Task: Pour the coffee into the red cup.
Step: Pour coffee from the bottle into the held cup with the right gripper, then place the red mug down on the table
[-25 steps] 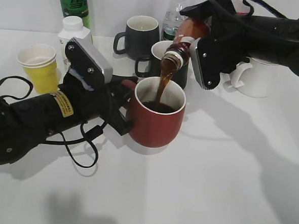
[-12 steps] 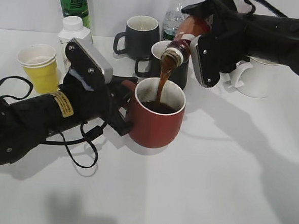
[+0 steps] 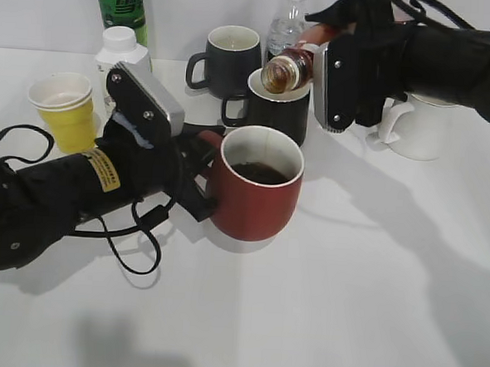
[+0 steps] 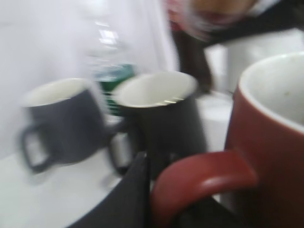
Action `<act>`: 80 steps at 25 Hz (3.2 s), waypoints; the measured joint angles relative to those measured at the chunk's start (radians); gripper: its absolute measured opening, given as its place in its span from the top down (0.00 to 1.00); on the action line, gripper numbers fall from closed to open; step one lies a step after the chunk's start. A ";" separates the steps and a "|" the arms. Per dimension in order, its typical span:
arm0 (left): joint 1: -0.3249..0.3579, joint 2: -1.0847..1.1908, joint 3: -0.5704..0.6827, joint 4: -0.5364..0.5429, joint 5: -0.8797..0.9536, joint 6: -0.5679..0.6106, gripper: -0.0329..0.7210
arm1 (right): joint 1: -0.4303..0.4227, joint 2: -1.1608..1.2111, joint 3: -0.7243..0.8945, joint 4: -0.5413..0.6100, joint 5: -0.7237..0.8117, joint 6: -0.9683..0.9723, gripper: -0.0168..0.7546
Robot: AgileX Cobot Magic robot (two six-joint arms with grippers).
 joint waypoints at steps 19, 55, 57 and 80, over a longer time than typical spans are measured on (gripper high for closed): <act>0.000 -0.086 0.154 -0.432 -0.193 0.000 0.87 | 0.013 0.000 -0.001 0.000 -0.069 1.060 0.32; 0.078 0.156 0.017 -0.510 -0.191 0.020 0.87 | -0.005 0.034 0.235 0.564 -0.125 1.067 0.32; 0.081 0.169 0.012 -0.509 -0.191 0.022 0.87 | -0.005 0.047 0.236 0.571 -0.131 1.063 0.32; 0.096 0.187 0.039 -0.476 -0.256 0.007 0.63 | -0.005 0.070 0.291 0.615 -0.175 1.022 0.32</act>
